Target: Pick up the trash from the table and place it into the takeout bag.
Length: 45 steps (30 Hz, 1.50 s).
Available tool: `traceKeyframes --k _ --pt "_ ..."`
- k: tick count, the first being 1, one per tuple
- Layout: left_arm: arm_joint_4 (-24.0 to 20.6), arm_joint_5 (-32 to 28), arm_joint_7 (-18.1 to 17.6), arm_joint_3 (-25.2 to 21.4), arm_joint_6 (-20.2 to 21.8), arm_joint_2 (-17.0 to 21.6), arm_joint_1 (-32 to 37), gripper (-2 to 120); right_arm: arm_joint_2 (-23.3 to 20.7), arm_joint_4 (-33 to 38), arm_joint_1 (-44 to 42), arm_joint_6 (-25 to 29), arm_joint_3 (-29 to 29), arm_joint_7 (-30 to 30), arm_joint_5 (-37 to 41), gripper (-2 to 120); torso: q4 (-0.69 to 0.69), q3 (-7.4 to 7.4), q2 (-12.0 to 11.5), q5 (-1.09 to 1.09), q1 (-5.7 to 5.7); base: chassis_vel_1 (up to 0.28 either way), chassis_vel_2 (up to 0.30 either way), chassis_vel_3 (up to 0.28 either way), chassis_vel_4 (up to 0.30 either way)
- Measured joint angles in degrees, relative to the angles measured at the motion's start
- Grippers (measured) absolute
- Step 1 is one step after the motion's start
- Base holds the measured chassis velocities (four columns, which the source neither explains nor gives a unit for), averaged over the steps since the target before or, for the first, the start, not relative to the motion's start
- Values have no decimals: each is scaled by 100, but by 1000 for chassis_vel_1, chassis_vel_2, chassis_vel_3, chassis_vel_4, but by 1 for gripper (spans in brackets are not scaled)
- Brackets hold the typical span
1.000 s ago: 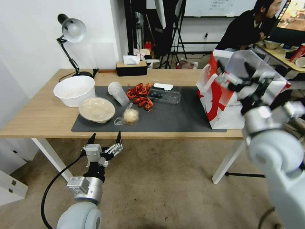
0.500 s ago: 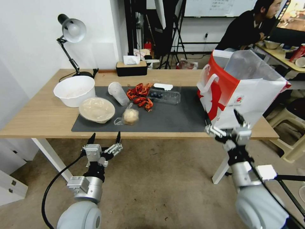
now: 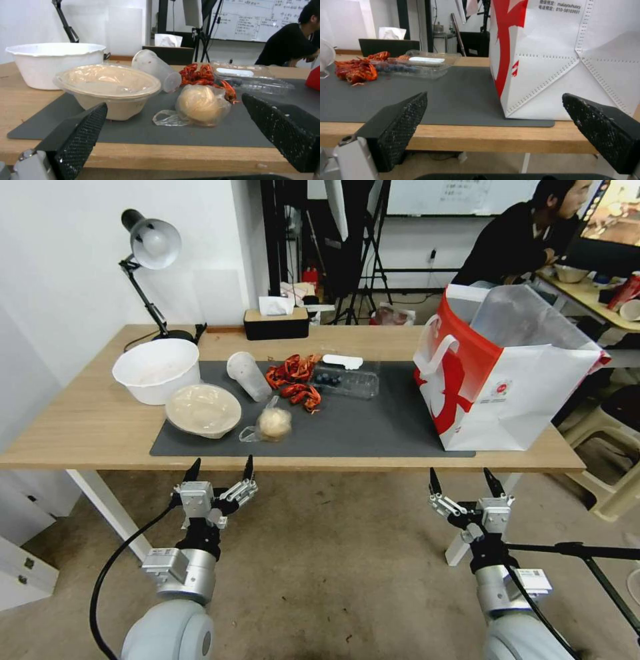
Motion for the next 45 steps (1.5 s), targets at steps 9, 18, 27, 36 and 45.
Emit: traceKeyframes --k 9,18,27,36,45 --pt "20 -473 -220 -29 347 145 -254 100 -5 -4 70 7 -22 -1 -48 100 1 0 0 -1 0 0 0 0 0" --pt "133 -2749 -790 -72 1242 546 -1005 100 7 21 144 8 -46 -1 -128 100 0 1 0 -1 1 0 0 0 0" --pt "569 -4379 -1738 -162 1769 829 -1706 100 31 52 212 -23 -101 -1 -210 100 0 1 0 -1 1 0 0 0 0" --pt "1114 -4976 -2095 -296 1824 1160 -2247 99 43 94 206 -48 -67 19 -263 100 0 1 0 0 2 0 0 0 0" --pt "1188 -5091 -2252 -287 1955 1270 -2395 84 65 90 197 -50 -64 36 -296 100 0 1 0 0 1 0 0 0 0"
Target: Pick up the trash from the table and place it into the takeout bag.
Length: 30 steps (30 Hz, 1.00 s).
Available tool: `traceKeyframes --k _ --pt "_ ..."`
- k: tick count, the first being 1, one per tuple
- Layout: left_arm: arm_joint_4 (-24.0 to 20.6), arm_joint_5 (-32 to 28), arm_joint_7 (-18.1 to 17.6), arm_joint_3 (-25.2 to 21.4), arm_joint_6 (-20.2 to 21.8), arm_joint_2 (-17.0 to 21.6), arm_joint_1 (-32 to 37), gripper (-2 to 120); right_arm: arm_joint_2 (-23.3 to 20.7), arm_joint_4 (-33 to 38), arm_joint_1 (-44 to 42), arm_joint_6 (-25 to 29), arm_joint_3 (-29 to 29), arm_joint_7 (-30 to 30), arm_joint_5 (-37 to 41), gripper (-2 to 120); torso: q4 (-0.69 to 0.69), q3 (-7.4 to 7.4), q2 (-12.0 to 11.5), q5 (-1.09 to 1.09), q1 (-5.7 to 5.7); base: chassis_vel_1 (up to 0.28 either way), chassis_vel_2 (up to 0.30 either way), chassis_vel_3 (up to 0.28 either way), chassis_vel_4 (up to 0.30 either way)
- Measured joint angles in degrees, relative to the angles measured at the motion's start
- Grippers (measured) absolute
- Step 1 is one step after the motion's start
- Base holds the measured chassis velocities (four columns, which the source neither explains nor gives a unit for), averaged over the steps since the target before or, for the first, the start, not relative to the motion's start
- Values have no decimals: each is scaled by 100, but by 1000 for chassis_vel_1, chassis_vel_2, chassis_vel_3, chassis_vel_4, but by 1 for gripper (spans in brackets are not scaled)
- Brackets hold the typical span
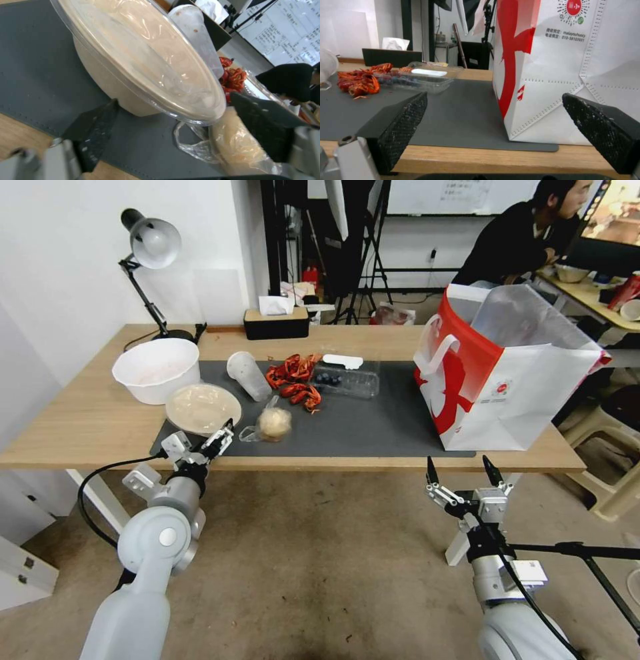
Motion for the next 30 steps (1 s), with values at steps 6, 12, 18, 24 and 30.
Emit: traceKeyframes --k 6,12,18,24,30 --pt "68 -16 -80 5 138 117 -91 60 14 1 -34 5 1 0 -30 100 0 0 0 0 0 0 0 0 0" --pt "134 -8 -89 5 196 173 -117 39 23 12 -51 11 2 1 -52 100 0 0 0 0 0 0 0 0 0" --pt "207 86 -5 2 201 225 -137 16 32 15 -64 20 4 1 -66 100 0 0 0 0 0 0 0 0 0" --pt "212 498 456 14 -73 272 -27 0 46 6 -63 29 7 1 -77 100 0 0 0 1 -1 0 0 0 0" --pt "271 1132 1758 57 -913 383 73 0 64 -11 -62 38 7 1 -88 100 0 0 0 0 -2 0 0 0 0"
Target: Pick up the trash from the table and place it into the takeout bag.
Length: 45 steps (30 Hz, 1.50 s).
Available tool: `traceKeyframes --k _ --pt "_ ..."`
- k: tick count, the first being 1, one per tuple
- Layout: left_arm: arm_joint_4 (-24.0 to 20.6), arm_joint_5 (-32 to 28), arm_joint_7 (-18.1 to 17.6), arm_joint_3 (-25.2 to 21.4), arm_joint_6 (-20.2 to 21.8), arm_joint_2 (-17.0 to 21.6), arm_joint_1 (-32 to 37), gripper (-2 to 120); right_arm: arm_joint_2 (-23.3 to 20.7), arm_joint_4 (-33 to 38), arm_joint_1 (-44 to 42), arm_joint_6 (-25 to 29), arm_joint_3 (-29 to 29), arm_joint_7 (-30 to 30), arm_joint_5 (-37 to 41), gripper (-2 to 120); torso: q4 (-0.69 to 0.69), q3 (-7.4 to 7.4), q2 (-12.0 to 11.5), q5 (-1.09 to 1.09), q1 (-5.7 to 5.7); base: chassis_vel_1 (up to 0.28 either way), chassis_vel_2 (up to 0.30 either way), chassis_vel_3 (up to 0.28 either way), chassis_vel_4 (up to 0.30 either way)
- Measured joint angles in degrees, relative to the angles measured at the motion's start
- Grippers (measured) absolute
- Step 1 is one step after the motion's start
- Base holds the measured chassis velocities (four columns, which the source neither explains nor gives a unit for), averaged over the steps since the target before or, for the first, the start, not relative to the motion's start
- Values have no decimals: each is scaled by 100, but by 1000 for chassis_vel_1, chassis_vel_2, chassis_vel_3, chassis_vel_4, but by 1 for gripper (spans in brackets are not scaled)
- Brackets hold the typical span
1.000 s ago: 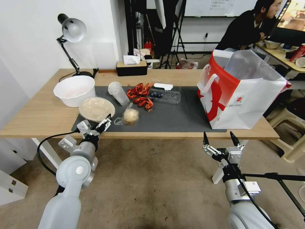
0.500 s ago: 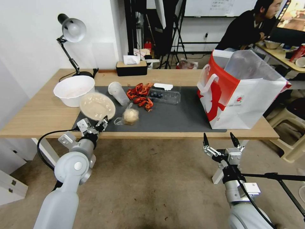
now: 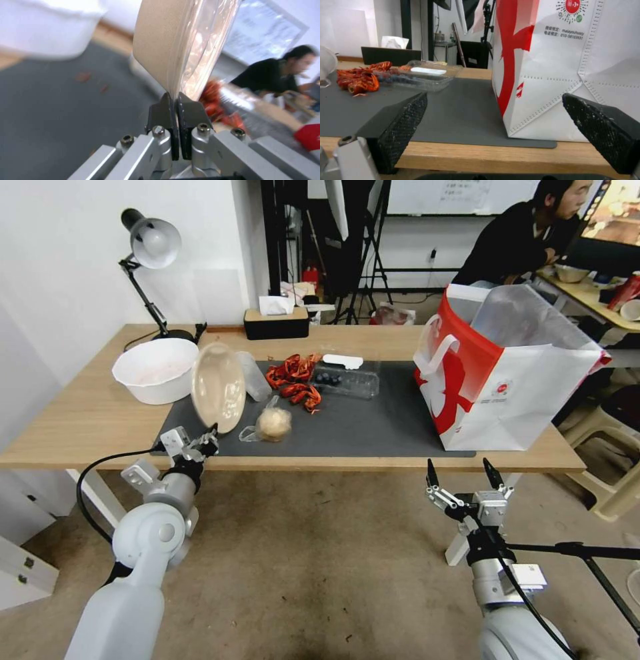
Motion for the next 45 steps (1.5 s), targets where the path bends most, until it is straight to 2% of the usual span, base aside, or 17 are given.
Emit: traceKeyframes --k 1,3,5,6,9,11,14,15,19,23,30,31,33,35,36,44,45 --pt "33 68 292 33 -243 63 0 0 1 0 -1 1 0 0 -1 100 0 0 0 0 0 0 0 0 0" --pt "56 93 442 54 -375 100 -5 0 2 0 -1 2 0 0 -1 100 0 0 0 0 0 0 0 0 0" --pt "204 195 1196 189 -979 337 -96 0 9 1 -5 4 1 0 -7 100 0 0 0 1 0 0 0 0 0" --pt "204 195 1196 189 -979 337 -96 0 9 1 -5 4 1 0 -7 100 0 0 0 1 0 0 0 0 0" --pt "432 349 2027 422 -1441 775 -328 0 16 4 -29 5 2 -2 -28 100 0 0 0 -1 0 0 0 0 0" --pt "474 358 2140 472 -1494 869 -385 0 18 4 -36 5 3 -1 -32 100 0 0 0 0 0 0 0 0 0" --pt "672 351 2502 772 -1695 1372 -771 0 40 12 -70 8 9 -1 -61 100 -1 0 0 0 0 0 0 0 0" --pt "672 351 2502 772 -1695 1372 -771 0 40 12 -70 8 9 -1 -61 100 -1 0 0 0 0 0 0 0 0" --pt "860 215 2637 1225 -1813 1924 -1358 0 97 9 -84 12 8 9 -121 100 0 0 1 1 1 0 0 0 0" --pt "925 79 2641 1486 -1819 2134 -1660 0 129 5 -89 13 -2 11 -153 100 0 0 1 0 0 0 0 0 0" --pt "1325 -380 2691 2811 -1865 2569 -3011 0 181 -25 -113 31 -14 14 -234 100 0 0 1 0 1 0 0 0 0" --pt "1427 -448 2691 3093 -1876 2583 -3306 0 182 -25 -114 34 -13 13 -242 100 0 0 1 0 1 0 0 0 0" --pt "1477 -479 2693 3228 -1883 2583 -3452 0 184 -25 -113 35 -12 14 -245 100 -1 0 1 1 1 0 0 0 0" --pt "1726 -592 2696 3718 -1885 2509 -4051 0 187 -25 -98 35 -2 13 -252 100 -1 0 0 0 2 0 0 0 0" --pt "1726 -592 2696 3718 -1885 2509 -4051 0 187 -25 -98 35 -2 13 -252 100 -1 0 0 0 2 0 0 0 0" --pt "2423 -839 2685 4910 -1883 1989 -5692 0 214 -25 -47 15 37 20 -274 100 0 0 0 2 2 0 0 0 0" --pt "2423 -839 2685 4910 -1883 1989 -5692 0 214 -25 -47 15 37 20 -274 100 0 0 0 2 2 0 0 0 0"
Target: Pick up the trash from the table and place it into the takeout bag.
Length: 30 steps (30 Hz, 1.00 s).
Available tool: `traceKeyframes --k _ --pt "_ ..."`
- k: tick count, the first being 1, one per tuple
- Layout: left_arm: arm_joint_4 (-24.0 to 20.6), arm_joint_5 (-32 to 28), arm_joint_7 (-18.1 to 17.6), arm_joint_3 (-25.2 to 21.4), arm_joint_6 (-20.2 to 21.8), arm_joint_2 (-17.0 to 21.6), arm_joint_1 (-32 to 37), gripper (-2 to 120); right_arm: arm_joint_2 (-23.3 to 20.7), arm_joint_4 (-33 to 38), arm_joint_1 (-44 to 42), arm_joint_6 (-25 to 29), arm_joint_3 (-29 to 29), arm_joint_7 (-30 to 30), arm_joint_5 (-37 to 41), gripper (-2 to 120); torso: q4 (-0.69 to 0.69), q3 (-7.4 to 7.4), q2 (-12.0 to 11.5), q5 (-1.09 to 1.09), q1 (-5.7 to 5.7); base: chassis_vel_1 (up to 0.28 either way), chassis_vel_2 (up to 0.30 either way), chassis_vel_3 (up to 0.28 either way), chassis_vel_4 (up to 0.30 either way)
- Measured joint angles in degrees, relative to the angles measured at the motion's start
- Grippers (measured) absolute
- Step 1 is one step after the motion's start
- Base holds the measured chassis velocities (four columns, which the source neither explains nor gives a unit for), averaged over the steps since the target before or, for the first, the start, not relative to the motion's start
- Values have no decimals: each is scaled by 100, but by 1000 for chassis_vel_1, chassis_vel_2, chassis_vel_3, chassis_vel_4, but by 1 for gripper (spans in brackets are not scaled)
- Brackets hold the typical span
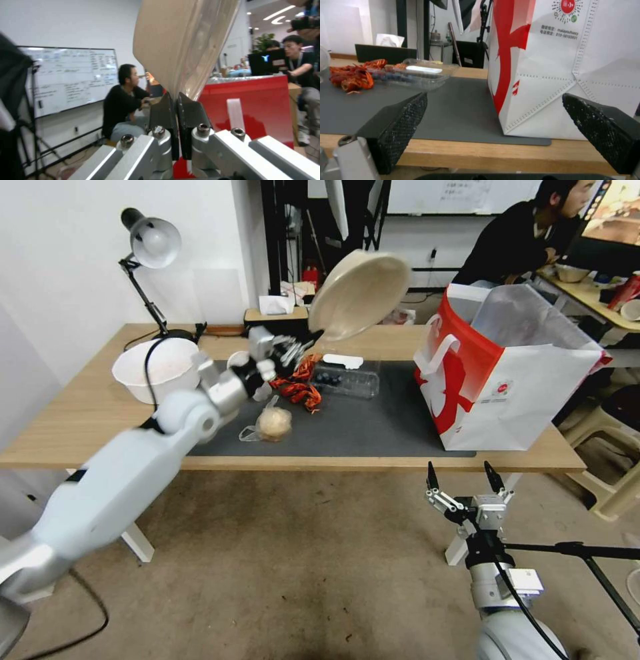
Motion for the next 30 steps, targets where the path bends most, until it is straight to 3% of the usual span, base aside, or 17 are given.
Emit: traceKeyframes --k 3,5,8,9,12,16,17,21,30 --pt "390 -89 -16 719 0 -482 -757 0 13 -9 34 -7 9 2 -16 100 -1 0 0 0 0 0 0 0 0" --pt "464 -101 -20 823 0 -585 -876 0 17 -11 39 -8 12 3 -19 100 0 1 0 0 0 0 0 0 0" --pt "976 -120 -26 1311 -2 -1253 -1456 0 48 -14 61 -16 21 12 -33 100 -3 1 0 0 0 0 0 0 0" --pt "976 -120 -26 1311 -2 -1253 -1456 0 48 -14 61 -16 21 12 -33 100 -3 1 0 0 0 0 0 0 0" --pt "1456 -121 -15 1570 -2 -1773 -1843 0 67 -14 60 -18 45 23 -39 100 -3 0 0 1 0 0 0 0 0" --pt "1591 -120 -11 1625 -2 -1879 -1923 0 70 -14 60 -18 50 26 -40 100 -2 0 0 1 0 0 0 0 0" --pt "1899 -119 1 1740 10 -2145 -2107 0 77 -14 63 -18 69 32 -39 100 0 0 0 -2 -1 0 0 0 0" --pt "2274 -89 4 1978 53 -2441 -2299 0 87 -26 91 -16 74 38 -37 100 -1 0 -1 0 -1 0 0 0 0" --pt "2664 231 -101 2181 316 -2663 -2507 0 137 -41 113 8 75 41 -27 100 0 0 -1 -1 0 0 0 0 0"
